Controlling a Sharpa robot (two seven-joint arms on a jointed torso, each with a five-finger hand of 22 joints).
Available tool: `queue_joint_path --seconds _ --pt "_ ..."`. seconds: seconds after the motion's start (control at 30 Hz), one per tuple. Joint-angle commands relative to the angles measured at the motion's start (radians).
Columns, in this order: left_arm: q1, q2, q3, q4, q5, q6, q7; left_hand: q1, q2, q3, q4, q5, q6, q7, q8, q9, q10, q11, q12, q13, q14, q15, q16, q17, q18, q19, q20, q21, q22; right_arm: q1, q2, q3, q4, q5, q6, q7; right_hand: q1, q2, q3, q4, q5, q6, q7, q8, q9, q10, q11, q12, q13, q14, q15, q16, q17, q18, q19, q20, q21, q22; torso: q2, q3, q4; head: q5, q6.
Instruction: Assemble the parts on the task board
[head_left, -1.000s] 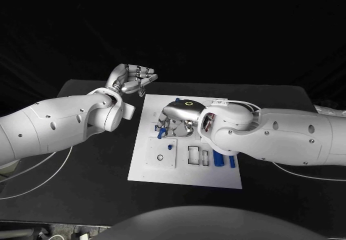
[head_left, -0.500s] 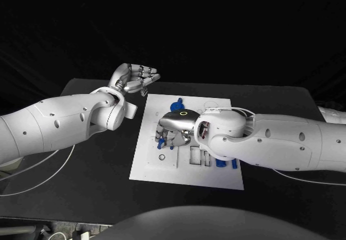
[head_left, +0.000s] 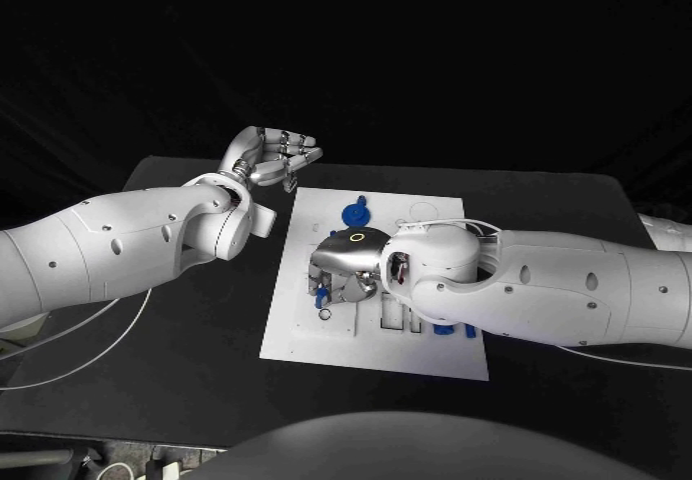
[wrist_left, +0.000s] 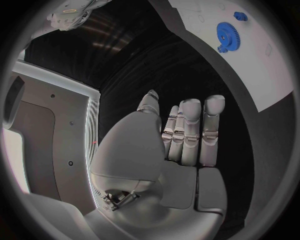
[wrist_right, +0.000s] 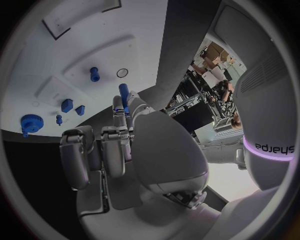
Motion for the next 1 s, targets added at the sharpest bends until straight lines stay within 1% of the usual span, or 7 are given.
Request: queue_joint_path --seconds 0.03,0.37,0.47,0.53,0.8,0.87,1.0 --pt "0.000 0.000 0.001 0.002 0.001 0.015 0.012 0.000 0.009 -0.005 -0.002 0.006 -0.001 0.000 -0.006 0.000 -0.002 0.000 -0.005 0.000 0.006 -0.003 -0.004 0.001 0.007 0.002 -0.003 -0.007 -0.001 -0.005 0.004 0.000 -0.004 -0.033 0.047 0.008 0.009 0.003 0.006 0.002 0.004 -0.003 0.004 0.000 0.000 -0.006 0.000 -0.006 -0.002 0.108 0.006 0.004 0.263 -0.014 0.105 0.001 0.004 0.263 0.000 -0.0009 -0.0003 0.007 0.000" --pt "0.000 -0.002 0.001 0.004 0.001 0.014 0.012 0.000 0.009 -0.005 -0.002 0.006 -0.001 0.000 -0.006 0.000 -0.002 0.000 -0.005 0.000 0.006 -0.003 -0.004 0.001 0.007 0.002 -0.003 -0.007 -0.001 -0.022 0.015 -0.001 -0.015 -0.043 0.063 0.011 0.009 0.003 0.007 0.002 0.004 -0.004 0.004 -0.001 -0.001 -0.008 0.001 -0.006 -0.002 0.108 0.005 0.004 0.263 -0.014 0.105 0.001 0.004 0.263 -0.001 -0.0005 0.0005 0.003 0.000" --pt "0.000 -0.003 0.001 0.004 0.001 0.014 0.012 0.000 0.009 -0.005 -0.002 0.006 -0.001 0.000 -0.006 0.000 -0.002 0.000 -0.005 0.000 0.006 -0.003 -0.004 0.001 0.007 0.002 -0.003 -0.007 -0.001 -0.024 0.016 -0.001 -0.016 -0.043 0.066 0.011 0.009 0.003 0.007 0.002 0.004 -0.004 0.004 -0.001 -0.001 -0.008 0.001 -0.006 -0.002 0.108 0.005 0.004 0.263 -0.014 0.105 0.001 0.004 0.263 -0.001 -0.0004 -0.0003 0.003 0.000" --pt "0.000 -0.004 0.001 0.004 0.001 0.014 0.012 0.000 0.009 -0.005 -0.002 0.006 -0.001 0.000 -0.006 0.000 -0.002 0.000 -0.005 0.000 0.006 -0.003 -0.004 0.001 0.007 0.002 -0.003 -0.007 -0.001 -0.025 0.017 -0.001 -0.016 -0.043 0.068 0.011 0.009 0.003 0.007 0.002 0.004 -0.004 0.004 -0.001 -0.001 -0.008 0.001 -0.006 -0.002 0.108 0.005 0.004 0.263 -0.014 0.105 0.001 0.004 0.263 -0.001 -0.0005 -0.0003 0.000 0.000" --pt "0.000 -0.004 0.001 0.007 0.000 0.013 0.014 0.003 0.011 -0.005 -0.002 0.006 -0.002 0.001 -0.007 -0.001 -0.004 0.000 -0.006 0.000 0.007 -0.003 -0.004 0.002 0.007 0.004 -0.003 -0.007 -0.001 -0.026 0.021 -0.001 -0.022 -0.046 0.074 0.011 0.009 0.003 0.008 0.002 0.004 -0.005 0.005 -0.003 -0.001 -0.010 0.001 -0.006 -0.002 0.108 0.005 0.004 0.263 -0.014 0.105 0.001 0.004 0.263 0.000 -0.0006 0.0024 -0.007 0.000" --pt "0.000 -0.005 0.001 0.008 0.000 0.014 0.013 0.003 0.011 -0.005 -0.002 0.006 -0.002 0.001 -0.007 -0.001 -0.004 0.000 -0.006 0.000 0.007 -0.003 -0.004 0.002 0.007 0.004 -0.003 -0.007 -0.001 -0.026 0.022 -0.001 -0.024 -0.052 0.076 0.010 0.009 0.003 0.008 0.002 0.004 -0.005 0.005 -0.003 -0.001 -0.010 0.001 -0.006 -0.002 0.108 0.005 0.004 0.263 -0.014 0.105 0.001 0.004 0.263 -0.001 0.0000 -0.0005 -0.003 0.000" --pt "0.000 -0.005 0.001 0.008 -0.001 0.013 0.013 0.003 0.011 -0.005 -0.002 0.006 -0.002 0.001 -0.007 -0.001 -0.004 0.000 -0.006 0.000 0.007 -0.003 -0.004 0.002 0.007 0.004 -0.003 -0.007 -0.001 -0.026 0.022 -0.001 -0.023 -0.056 0.081 0.007 0.009 0.002 0.008 0.002 0.004 -0.006 0.005 -0.003 -0.001 -0.011 0.001 -0.006 -0.001 0.108 0.005 0.004 0.263 -0.014 0.105 0.001 0.004 0.263 0.000 -0.0004 -0.0002 -0.005 0.000"
